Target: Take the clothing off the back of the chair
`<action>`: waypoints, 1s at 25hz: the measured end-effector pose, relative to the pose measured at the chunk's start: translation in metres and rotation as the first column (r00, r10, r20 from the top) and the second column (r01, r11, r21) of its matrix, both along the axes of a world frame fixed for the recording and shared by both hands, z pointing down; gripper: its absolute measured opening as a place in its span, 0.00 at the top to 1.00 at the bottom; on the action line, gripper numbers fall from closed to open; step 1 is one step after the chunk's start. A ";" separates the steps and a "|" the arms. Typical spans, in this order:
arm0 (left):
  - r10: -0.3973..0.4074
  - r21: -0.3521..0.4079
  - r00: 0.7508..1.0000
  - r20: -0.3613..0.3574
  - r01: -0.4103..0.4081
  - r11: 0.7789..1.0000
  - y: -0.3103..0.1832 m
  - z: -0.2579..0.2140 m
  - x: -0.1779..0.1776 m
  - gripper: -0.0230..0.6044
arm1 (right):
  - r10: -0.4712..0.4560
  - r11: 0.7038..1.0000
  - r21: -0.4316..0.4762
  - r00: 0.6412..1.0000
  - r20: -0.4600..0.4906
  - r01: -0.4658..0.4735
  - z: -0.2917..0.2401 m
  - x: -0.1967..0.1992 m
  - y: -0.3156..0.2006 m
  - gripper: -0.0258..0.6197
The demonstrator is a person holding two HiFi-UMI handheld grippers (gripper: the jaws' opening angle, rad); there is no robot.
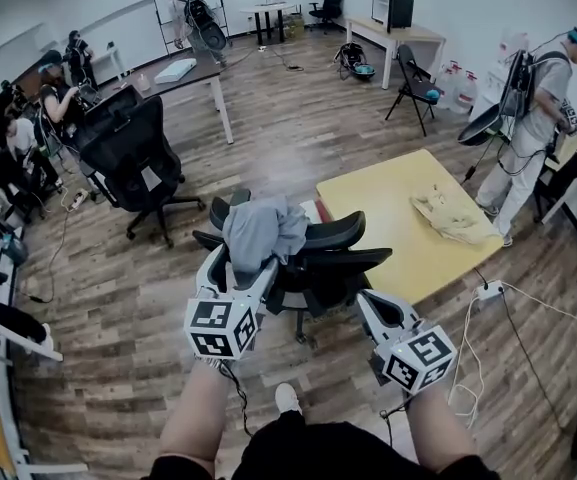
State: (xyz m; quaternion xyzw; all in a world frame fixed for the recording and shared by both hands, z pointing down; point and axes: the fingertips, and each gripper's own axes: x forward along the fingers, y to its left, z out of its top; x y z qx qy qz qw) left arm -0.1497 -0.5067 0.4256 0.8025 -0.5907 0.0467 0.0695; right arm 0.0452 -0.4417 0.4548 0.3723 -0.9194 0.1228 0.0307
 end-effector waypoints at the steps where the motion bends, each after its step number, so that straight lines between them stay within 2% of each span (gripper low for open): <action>1: -0.001 0.001 1.000 0.003 0.001 1.000 -0.001 0.000 0.000 0.34 | 0.002 1.000 -0.001 1.000 0.001 -0.002 0.001 0.000 0.000 0.94; 5: 0.004 -0.008 1.000 0.021 -0.004 1.000 -0.001 0.004 0.002 0.35 | 0.007 1.000 -0.006 1.000 0.006 -0.007 0.005 0.002 0.000 0.94; 6: -0.002 -0.013 1.000 0.028 0.002 1.000 0.000 0.004 0.002 0.41 | 0.008 1.000 -0.006 1.000 0.008 -0.008 0.005 0.003 0.000 0.94; 10: -0.041 -0.034 0.999 0.023 0.042 0.999 0.007 0.002 -0.003 0.80 | 0.009 1.000 -0.004 1.000 0.020 -0.009 0.002 0.007 0.003 0.94; 12: -0.046 -0.044 0.999 0.011 0.046 0.998 0.012 0.001 -0.005 0.85 | 0.007 1.000 -0.002 1.000 0.025 -0.007 0.001 0.008 0.006 0.94; 25: -0.050 -0.004 0.999 -0.005 0.050 0.999 0.062 -0.032 0.010 0.88 | -0.020 0.999 0.035 0.998 0.063 0.018 -0.020 0.022 0.040 0.94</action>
